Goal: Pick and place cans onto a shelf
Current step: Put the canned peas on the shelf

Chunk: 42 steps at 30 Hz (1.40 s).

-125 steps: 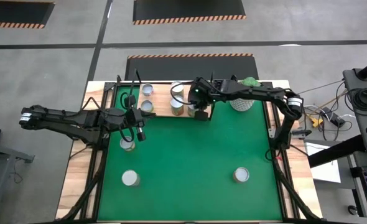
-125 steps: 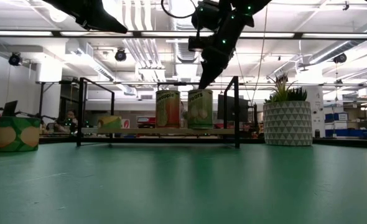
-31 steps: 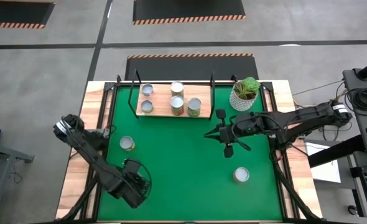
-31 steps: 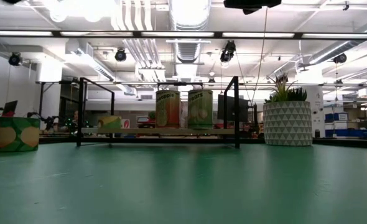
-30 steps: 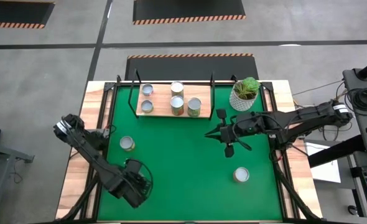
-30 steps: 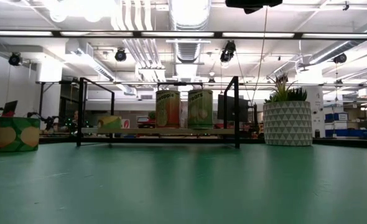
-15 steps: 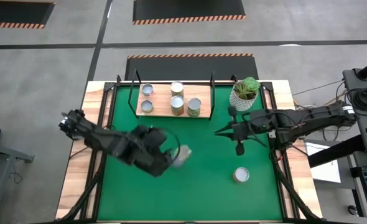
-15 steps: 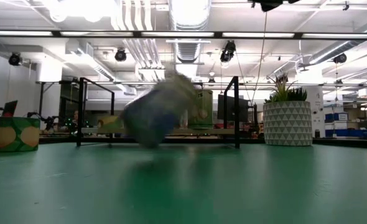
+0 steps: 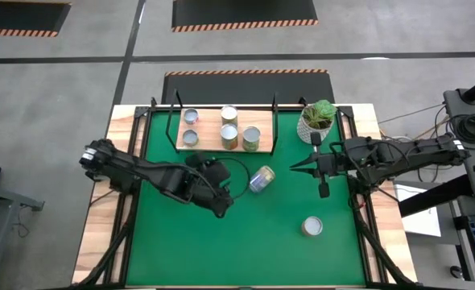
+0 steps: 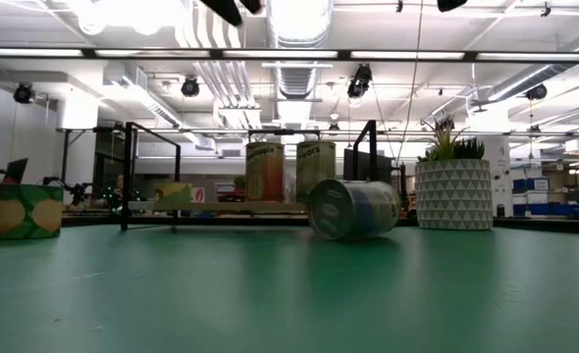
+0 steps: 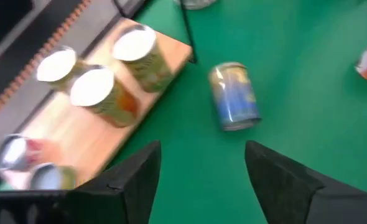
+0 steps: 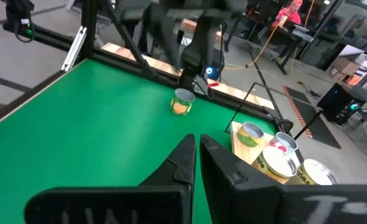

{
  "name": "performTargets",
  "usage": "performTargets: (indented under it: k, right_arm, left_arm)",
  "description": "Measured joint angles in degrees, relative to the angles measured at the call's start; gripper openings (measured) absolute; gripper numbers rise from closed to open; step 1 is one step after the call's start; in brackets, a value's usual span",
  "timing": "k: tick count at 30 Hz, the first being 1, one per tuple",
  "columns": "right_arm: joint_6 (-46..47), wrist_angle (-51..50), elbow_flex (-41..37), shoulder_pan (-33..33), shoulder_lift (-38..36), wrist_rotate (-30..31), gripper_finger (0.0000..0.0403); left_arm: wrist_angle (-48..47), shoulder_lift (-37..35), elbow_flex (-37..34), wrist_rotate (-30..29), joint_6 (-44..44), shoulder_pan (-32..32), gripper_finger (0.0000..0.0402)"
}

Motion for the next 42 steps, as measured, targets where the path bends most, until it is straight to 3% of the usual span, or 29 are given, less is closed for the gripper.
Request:
performTargets:
  k: [8, 13, 21, 25, 29, 37, 42]
  right_arm:
    - [1.53, -1.51, 0.0, -0.13, 0.09, 2.82, 0.0013]
    - [2.55, -1.74, 0.02, -0.17, 0.14, 9.24, 0.0013]
    - [2.07, -1.75, 0.02, -0.15, 0.13, 9.42, 0.0013]
    - [1.7, -1.75, 0.04, -0.15, 0.15, 9.42, 0.0013]
    - [1.18, -1.81, 0.03, -0.15, 0.18, 9.44, 0.0013]
    - [0.5, -2.58, 0.04, -0.15, 0.15, 9.49, 0.0013]
    - [0.41, -2.91, 0.04, -0.15, 0.18, 9.51, 0.0013]
  left_arm:
    - [27.4, 0.24, -16.32, 10.28, 11.98, 0.36, 0.0193]
    - [46.51, 0.24, -25.57, 9.58, 17.09, 0.71, 0.0189]
    - [72.86, 0.24, -36.58, 4.65, 21.06, 3.96, 0.0189]
    - [75.49, 0.27, -38.16, 8.59, 19.64, 7.09, 0.0201]
    - [76.3, 2.19, -38.04, 9.23, 20.42, 8.43, 0.0238]
    - [75.8, 12.62, -29.91, 0.54, 27.85, 9.14, 0.034]
    - [70.93, 17.61, -25.18, -0.7, 28.77, 10.54, 0.035]
